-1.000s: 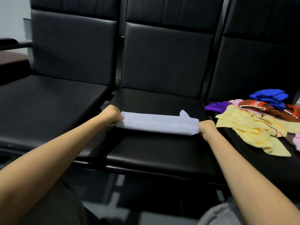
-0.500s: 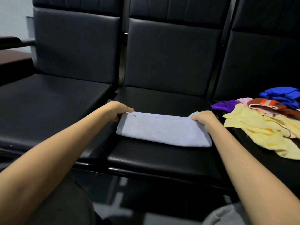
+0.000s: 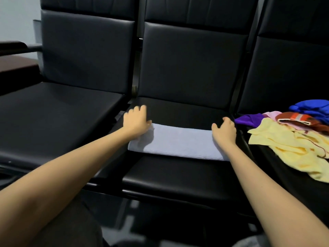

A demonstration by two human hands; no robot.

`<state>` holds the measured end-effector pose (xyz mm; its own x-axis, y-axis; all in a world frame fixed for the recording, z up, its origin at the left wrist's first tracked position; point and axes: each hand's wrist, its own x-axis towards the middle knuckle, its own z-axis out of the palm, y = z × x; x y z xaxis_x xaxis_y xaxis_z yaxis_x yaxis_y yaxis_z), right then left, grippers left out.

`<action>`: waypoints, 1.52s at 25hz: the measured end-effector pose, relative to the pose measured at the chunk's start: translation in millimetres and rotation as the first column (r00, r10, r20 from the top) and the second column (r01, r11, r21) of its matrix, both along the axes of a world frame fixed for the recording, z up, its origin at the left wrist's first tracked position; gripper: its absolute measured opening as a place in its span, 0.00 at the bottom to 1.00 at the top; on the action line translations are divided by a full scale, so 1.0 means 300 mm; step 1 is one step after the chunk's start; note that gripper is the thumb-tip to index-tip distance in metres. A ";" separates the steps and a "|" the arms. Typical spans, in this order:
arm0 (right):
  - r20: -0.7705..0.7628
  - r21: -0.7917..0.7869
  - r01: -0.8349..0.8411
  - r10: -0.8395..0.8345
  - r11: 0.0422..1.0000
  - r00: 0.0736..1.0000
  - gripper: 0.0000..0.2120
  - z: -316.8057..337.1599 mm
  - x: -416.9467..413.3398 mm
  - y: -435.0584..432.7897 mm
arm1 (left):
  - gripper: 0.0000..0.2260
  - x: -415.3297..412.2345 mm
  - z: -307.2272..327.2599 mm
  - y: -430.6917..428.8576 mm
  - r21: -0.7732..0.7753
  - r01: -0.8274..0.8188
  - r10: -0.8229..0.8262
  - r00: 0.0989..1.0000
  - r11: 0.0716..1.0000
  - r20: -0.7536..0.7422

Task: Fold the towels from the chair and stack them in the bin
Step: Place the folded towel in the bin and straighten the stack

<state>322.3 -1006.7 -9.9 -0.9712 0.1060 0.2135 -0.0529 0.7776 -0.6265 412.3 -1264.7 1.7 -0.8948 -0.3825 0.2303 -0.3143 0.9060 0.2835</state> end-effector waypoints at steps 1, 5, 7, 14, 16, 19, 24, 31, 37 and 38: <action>-0.059 0.056 -0.018 0.022 0.998 0.998 0.23 0.024 0.018 -0.021 | 0.19 -0.012 0.007 0.023 -0.043 0.138 -0.141 0.987 0.990 -0.072; -0.011 0.086 -0.156 0.157 0.984 0.987 0.12 0.101 0.108 -0.131 | 0.22 -0.089 -0.033 0.173 0.169 0.561 -0.582 0.804 0.811 0.121; 0.239 0.140 -0.283 0.245 0.949 0.940 0.10 0.107 0.164 -0.186 | 0.24 -0.120 -0.080 0.214 0.076 0.513 -0.499 0.775 0.855 0.389; 0.693 -0.060 -0.087 0.104 0.994 0.713 0.10 0.097 0.170 -0.145 | 0.16 -0.135 -0.025 0.295 -0.003 0.191 -0.180 0.930 0.982 0.321; 0.635 -0.068 0.031 0.020 0.997 0.772 0.05 0.086 0.142 -0.103 | 0.12 -0.140 0.019 0.234 0.190 0.181 -0.234 0.921 0.965 0.311; 0.657 -0.195 0.038 0.102 0.980 0.747 0.07 0.070 0.129 -0.059 | 0.11 -0.132 0.058 0.166 0.573 -0.041 -0.192 0.921 0.818 0.340; 0.698 -0.331 0.054 0.206 0.942 0.685 0.16 0.103 0.130 -0.032 | 0.14 -0.130 0.089 0.114 0.817 -0.245 -0.159 0.913 0.521 0.376; 0.007 -0.907 -0.154 0.379 0.392 0.925 0.07 0.241 0.056 -0.029 | 0.05 -0.140 0.210 0.136 0.916 0.372 -0.103 0.915 -0.152 -0.389; 0.595 -0.649 0.140 0.384 0.748 0.706 0.07 0.118 0.073 -0.019 | 0.11 -0.130 0.011 0.085 0.926 0.051 -0.272 0.960 0.374 0.057; 0.684 -0.538 0.110 0.357 0.836 0.637 0.07 0.100 0.079 -0.016 | 0.10 -0.123 -0.008 0.075 0.893 0.012 -0.278 0.952 0.449 0.127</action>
